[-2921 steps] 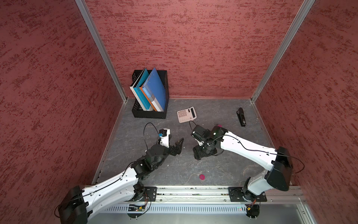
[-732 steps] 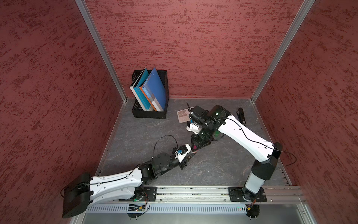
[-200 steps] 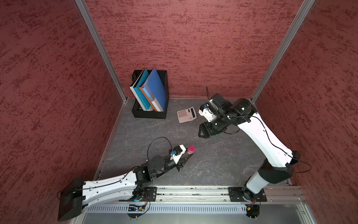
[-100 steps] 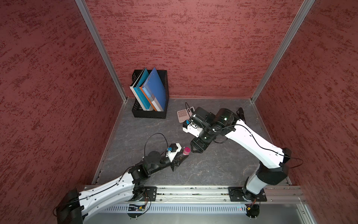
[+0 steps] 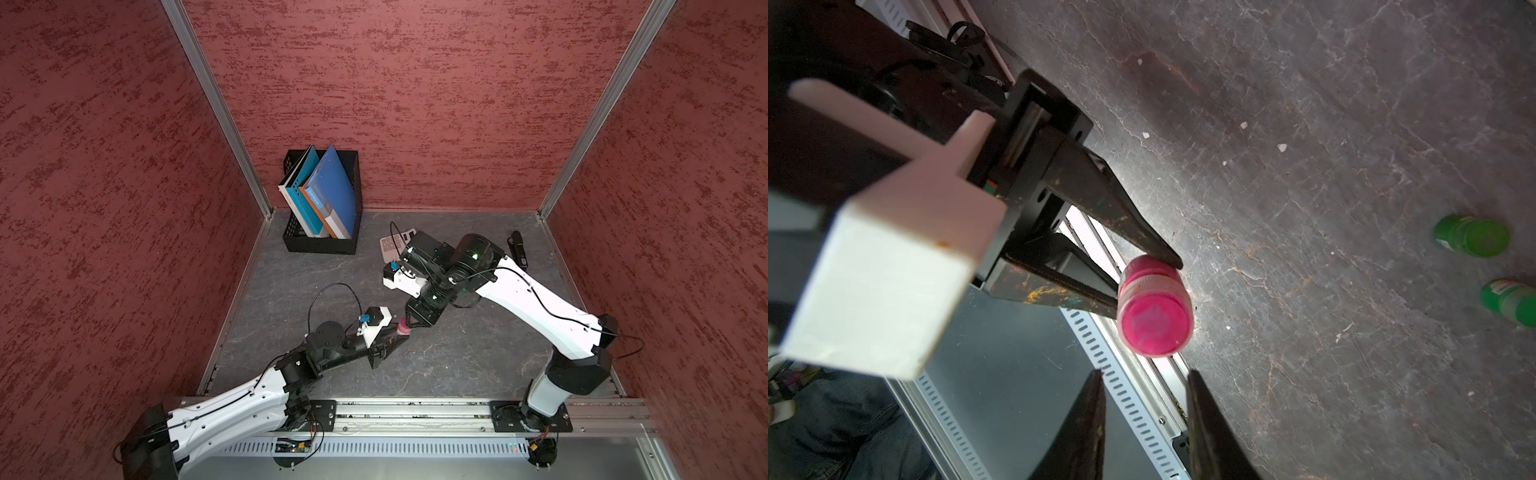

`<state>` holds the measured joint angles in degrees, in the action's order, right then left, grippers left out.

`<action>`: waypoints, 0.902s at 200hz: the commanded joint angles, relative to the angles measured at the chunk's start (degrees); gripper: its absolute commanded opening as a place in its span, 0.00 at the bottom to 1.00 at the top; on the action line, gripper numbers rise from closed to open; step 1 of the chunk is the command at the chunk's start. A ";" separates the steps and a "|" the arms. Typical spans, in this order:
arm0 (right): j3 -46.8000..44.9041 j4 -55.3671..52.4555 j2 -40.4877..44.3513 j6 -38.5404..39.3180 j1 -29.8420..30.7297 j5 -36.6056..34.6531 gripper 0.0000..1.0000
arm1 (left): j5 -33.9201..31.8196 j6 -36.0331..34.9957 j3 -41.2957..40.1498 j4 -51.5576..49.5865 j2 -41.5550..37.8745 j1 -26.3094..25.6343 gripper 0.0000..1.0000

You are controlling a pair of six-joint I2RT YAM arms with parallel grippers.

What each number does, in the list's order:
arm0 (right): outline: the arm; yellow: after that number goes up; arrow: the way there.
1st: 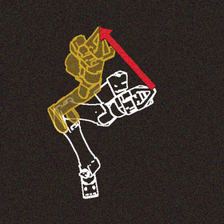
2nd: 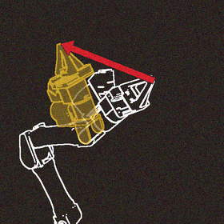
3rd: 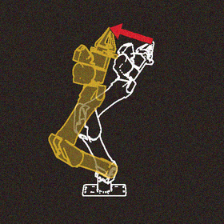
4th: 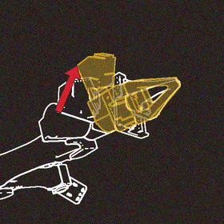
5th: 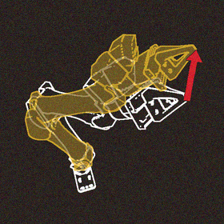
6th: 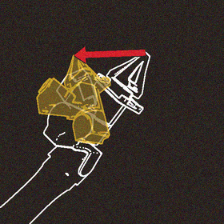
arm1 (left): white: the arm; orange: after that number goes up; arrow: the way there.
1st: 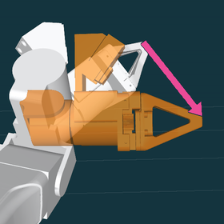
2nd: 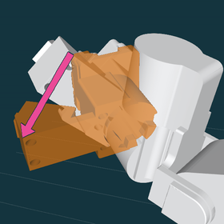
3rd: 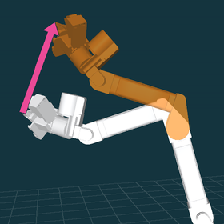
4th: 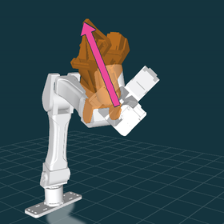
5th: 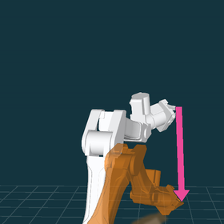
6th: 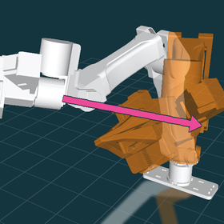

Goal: Close the paint jar lid
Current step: Screw the lid onto the paint jar.

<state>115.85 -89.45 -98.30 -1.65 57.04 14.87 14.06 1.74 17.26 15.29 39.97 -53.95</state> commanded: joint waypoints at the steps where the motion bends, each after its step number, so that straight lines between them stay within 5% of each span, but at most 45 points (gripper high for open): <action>1: -0.45 1.03 -0.44 0.36 0.79 1.83 0.31 | 0.61 0.45 1.55 1.32 -0.25 -0.15 0.22; 99: -3.63 3.17 -0.94 -0.24 1.32 0.62 0.47 | -0.53 -0.09 2.26 -0.04 -0.94 -1.11 0.22; 180: -3.90 2.96 -1.54 -0.34 1.32 -0.28 0.45 | -1.24 -0.46 2.43 -0.52 -1.35 -1.68 0.22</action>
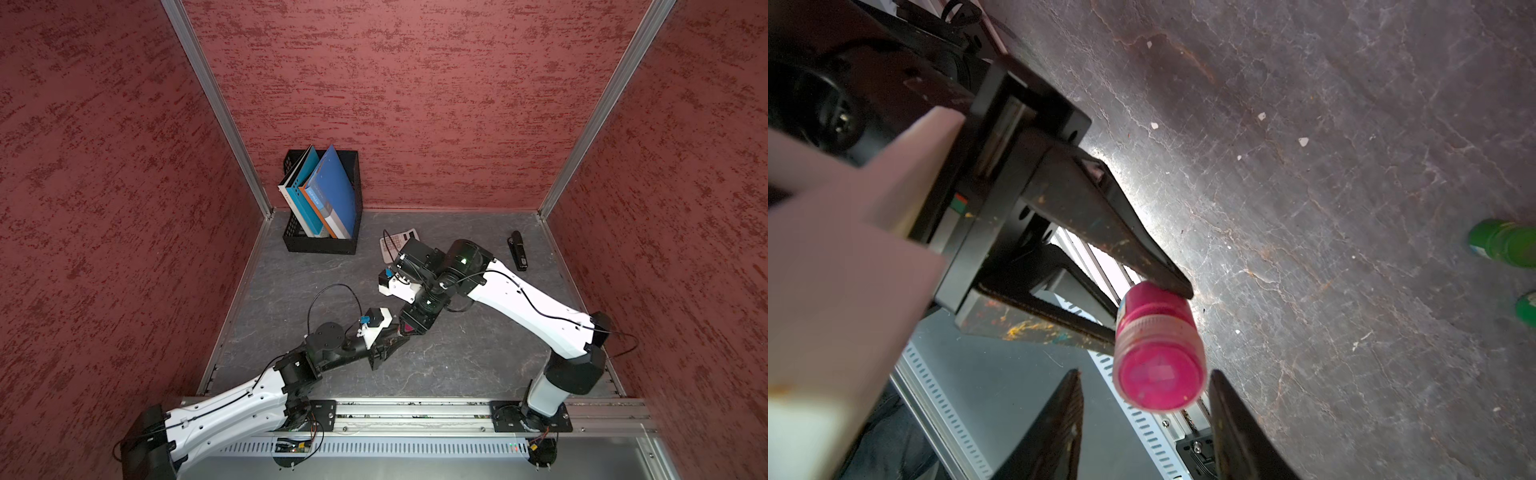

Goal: Close the paint jar lid
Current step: Screw the lid onto the paint jar.

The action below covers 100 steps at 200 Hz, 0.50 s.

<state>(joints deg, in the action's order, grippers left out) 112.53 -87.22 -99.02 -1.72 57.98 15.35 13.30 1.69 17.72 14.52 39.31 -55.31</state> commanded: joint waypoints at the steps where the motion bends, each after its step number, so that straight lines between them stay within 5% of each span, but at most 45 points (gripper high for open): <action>1: -0.61 0.73 -0.82 -0.29 0.38 -0.76 0.45 | -0.51 -0.44 1.93 0.25 -0.71 -0.33 0.22; 100: -0.73 0.78 -1.00 -0.39 0.38 -0.68 0.36 | -1.00 -0.48 2.06 -0.23 -0.99 -0.77 0.22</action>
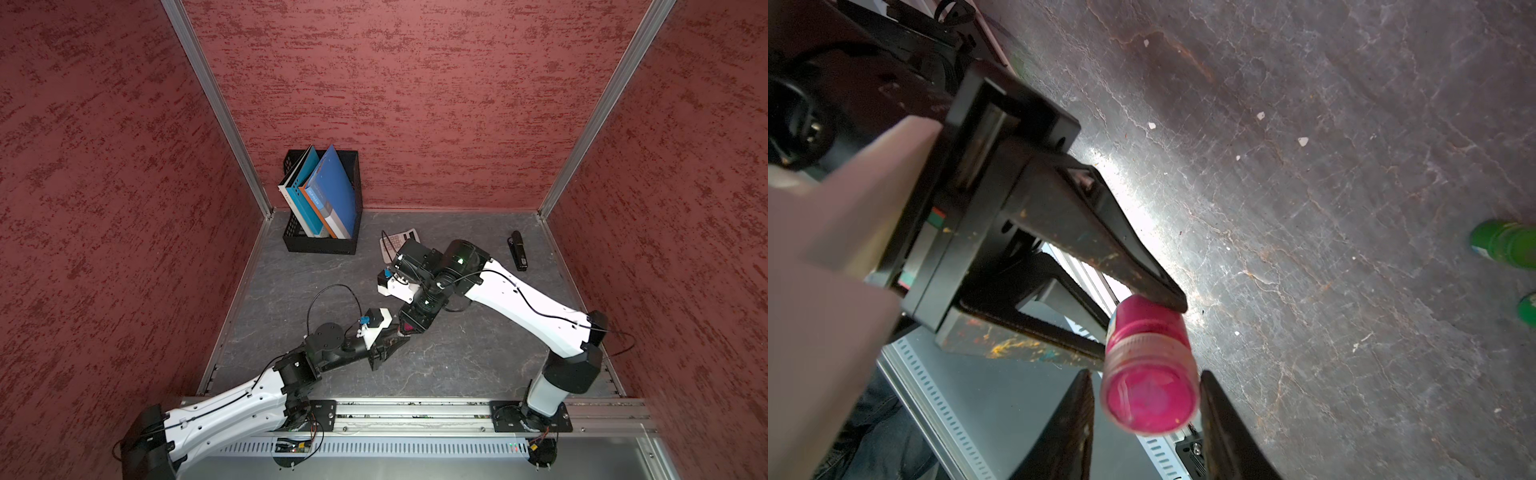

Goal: Close the paint jar lid
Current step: Screw the lid onto the paint jar.

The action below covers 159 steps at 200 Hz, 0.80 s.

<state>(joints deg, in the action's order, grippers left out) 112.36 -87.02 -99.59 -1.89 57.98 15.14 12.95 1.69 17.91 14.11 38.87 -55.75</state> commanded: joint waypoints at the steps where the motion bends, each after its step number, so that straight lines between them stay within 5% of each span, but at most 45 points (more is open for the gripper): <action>1: -0.56 0.56 -0.43 -0.22 0.38 -0.50 0.36 | -0.73 -0.47 1.86 0.20 -0.55 -0.28 0.22; 74: -0.91 0.57 -0.69 -1.13 0.38 0.55 0.32 | -2.44 -1.37 2.42 0.47 -0.99 -0.93 0.22; 159: -1.86 0.15 -2.12 -7.39 0.34 2.59 0.30 | -12.15 -7.41 5.95 6.68 3.31 -7.22 0.22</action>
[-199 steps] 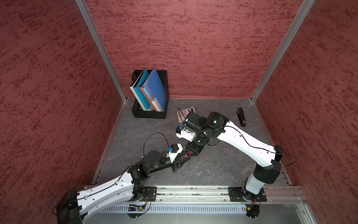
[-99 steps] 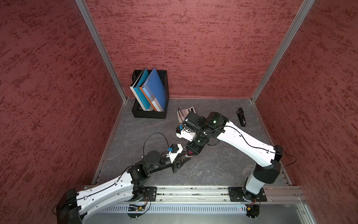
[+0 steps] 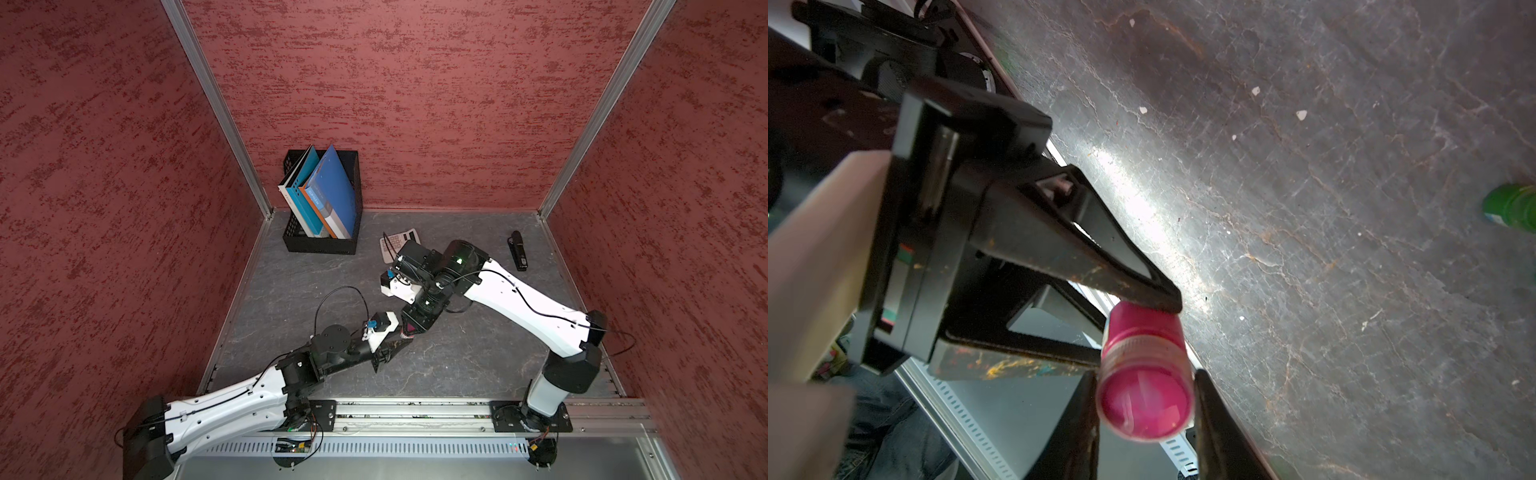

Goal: Close the paint jar lid
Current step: Screw the lid onto the paint jar.

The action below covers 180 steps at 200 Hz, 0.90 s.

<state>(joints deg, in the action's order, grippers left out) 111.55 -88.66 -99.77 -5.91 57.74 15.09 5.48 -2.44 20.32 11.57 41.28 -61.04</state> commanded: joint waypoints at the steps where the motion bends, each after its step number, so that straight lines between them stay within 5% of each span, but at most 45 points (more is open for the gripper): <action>1: -1.02 1.81 -1.94 -3.48 0.60 2.69 0.30 | -4.81 -3.32 3.57 9.37 0.99 -2.00 0.22; 90: -11.12 13.19 3.14 -17.11 0.62 3.36 0.30 | -21.08 -9.09 3.65 29.78 5.18 -3.92 0.21; 180: -15.90 20.86 5.05 -28.12 0.45 2.73 0.31 | -24.07 -11.58 7.99 40.96 11.41 -4.18 0.21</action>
<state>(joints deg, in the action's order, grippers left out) 98.39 -72.99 -92.44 -28.88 55.70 8.43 -16.60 -13.15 20.27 25.65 53.39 -65.25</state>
